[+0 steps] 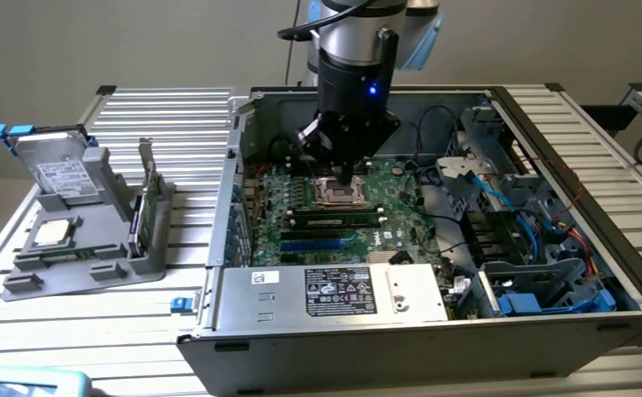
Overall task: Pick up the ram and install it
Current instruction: 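Press down the ram until it locks into place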
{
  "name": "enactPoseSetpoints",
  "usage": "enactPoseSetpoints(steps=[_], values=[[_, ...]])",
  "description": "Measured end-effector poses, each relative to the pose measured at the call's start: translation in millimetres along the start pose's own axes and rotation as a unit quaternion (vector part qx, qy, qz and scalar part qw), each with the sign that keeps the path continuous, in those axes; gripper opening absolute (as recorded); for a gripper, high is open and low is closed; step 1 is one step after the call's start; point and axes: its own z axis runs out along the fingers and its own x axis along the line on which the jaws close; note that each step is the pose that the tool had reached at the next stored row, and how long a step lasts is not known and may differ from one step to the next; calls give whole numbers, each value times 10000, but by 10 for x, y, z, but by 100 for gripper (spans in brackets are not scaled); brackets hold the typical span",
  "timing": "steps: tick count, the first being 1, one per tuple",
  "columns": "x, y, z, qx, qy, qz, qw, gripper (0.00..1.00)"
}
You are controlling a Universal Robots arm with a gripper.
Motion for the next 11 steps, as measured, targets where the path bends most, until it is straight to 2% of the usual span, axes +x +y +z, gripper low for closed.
enactPoseSetpoints(steps=[5, 11], values=[[-1, 3, -110, 0, -8, 285, 9996, 11], [-1, 5, -201, 0, -17, 649, 9979, 11]])
